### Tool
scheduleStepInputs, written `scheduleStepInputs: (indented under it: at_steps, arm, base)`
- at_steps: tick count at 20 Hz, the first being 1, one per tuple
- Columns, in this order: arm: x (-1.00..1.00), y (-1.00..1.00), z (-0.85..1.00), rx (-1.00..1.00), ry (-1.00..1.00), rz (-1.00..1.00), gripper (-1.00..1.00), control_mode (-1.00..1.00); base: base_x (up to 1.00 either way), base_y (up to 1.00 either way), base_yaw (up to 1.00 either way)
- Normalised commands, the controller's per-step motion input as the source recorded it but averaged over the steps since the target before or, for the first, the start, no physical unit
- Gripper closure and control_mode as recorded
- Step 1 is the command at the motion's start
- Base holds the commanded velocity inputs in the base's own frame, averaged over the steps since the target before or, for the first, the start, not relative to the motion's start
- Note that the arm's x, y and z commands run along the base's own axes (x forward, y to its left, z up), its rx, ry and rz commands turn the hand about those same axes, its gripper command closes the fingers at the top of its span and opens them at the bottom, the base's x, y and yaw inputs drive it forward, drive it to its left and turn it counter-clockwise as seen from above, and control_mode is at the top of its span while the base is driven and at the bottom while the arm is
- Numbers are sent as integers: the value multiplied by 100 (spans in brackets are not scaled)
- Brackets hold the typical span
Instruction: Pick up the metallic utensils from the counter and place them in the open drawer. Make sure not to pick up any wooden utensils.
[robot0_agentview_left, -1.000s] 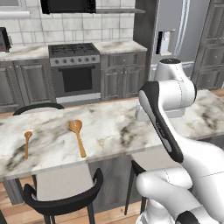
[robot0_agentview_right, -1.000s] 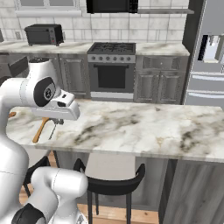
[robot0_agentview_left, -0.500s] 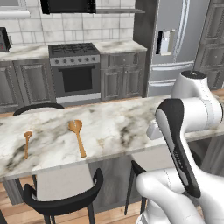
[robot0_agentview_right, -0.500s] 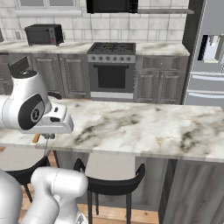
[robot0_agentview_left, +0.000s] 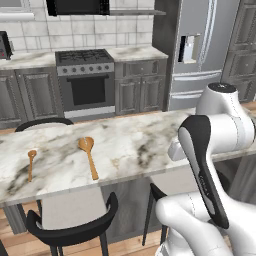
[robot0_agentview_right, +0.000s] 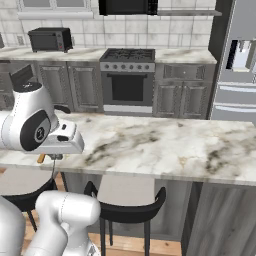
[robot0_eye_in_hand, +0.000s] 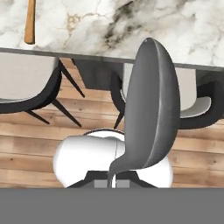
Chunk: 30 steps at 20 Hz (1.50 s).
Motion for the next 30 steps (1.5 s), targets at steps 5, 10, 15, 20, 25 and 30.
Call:
scheduleStepInputs:
  at_steps: [5,10,15,20,25,30]
  arm:
    - [0,0,0,0,0,0,100,100]
    - [0,0,0,0,0,0,100,100]
    - [0,0,0,0,0,0,100,100]
    - [0,0,0,0,0,0,100,100]
    - [0,0,0,0,0,0,100,100]
    - [0,0,0,0,0,0,100,100]
  base:
    - [-3,0,0]
    - [-84,11,3]
    - [-81,74,16]
    - [-42,82,24]
    - [-5,100,14]
    - [20,100,3]
